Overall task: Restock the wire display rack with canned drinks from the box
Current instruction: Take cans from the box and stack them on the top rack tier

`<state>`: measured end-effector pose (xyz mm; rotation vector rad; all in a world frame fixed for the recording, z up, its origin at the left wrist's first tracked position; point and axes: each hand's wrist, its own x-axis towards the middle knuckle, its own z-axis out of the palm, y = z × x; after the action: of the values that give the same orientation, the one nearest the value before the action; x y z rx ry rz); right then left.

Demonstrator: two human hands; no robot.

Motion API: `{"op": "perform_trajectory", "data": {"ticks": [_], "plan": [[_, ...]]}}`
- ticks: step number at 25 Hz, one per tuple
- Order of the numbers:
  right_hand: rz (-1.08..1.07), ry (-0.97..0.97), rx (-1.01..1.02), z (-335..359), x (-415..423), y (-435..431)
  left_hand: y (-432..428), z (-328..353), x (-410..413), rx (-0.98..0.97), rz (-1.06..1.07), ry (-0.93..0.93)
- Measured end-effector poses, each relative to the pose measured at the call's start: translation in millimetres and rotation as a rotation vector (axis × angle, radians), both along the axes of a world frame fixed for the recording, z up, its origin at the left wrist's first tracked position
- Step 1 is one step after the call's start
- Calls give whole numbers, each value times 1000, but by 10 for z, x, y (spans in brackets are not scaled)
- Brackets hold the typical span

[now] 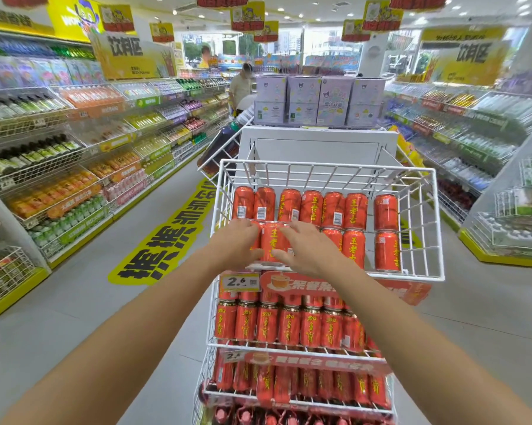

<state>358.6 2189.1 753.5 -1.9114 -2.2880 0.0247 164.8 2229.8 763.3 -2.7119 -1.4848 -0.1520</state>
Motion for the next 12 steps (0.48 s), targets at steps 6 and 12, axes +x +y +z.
{"op": "perform_trajectory", "data": {"ticks": [6, 12], "plan": [[-65, -78, 51, -46, -47, -1004, -775, -134, -114, 54, -176, -17], [-81, -56, -13, -604, -211, -1479, -1151, -800, -326, -77, -180, -70]]}}
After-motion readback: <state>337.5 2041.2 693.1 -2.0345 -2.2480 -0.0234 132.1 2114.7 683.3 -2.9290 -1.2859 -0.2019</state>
